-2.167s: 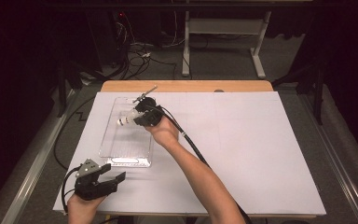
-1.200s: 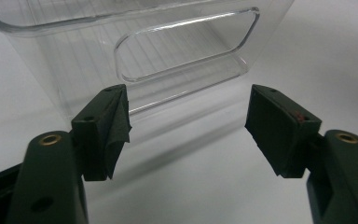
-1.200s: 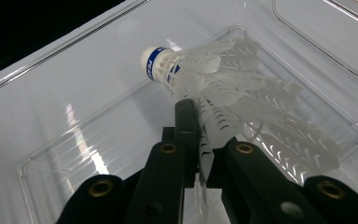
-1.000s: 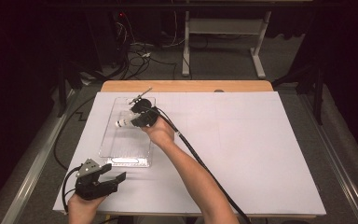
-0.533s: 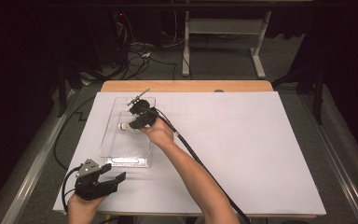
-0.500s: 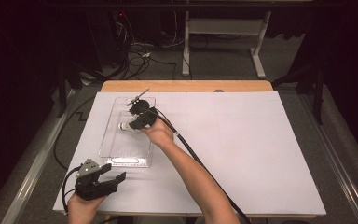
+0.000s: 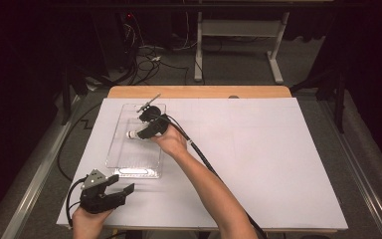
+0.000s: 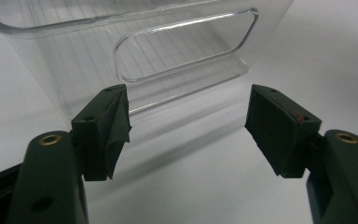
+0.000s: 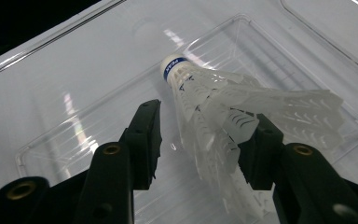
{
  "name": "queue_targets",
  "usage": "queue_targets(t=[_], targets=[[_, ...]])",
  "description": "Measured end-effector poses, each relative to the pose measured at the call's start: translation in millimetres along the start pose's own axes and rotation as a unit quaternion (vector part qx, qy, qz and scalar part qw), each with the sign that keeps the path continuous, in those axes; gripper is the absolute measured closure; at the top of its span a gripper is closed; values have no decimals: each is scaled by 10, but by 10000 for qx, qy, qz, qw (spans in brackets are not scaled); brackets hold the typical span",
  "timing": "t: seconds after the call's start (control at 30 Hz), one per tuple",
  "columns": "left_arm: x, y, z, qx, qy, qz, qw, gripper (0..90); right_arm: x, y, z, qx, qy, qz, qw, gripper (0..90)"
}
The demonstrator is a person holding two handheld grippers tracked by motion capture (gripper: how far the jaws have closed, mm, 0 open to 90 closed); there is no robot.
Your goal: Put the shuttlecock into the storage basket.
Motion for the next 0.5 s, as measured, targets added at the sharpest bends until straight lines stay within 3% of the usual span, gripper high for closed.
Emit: queue_targets(t=[0.5], targets=[[-8, -4, -2, 8, -4, 6, 10000, 313, 18, -29, 72, -94, -12, -154, 9998, 525]])
Point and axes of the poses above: each handheld gripper's, and its own axes: x roughly backward along the jaws, z roughly out of its underside, y roughly to its left, the point moved 10 cm from there along -x, roughly forward along the jaws, and after that the axes turned 12 degrees about x, right-handed, at the moved point
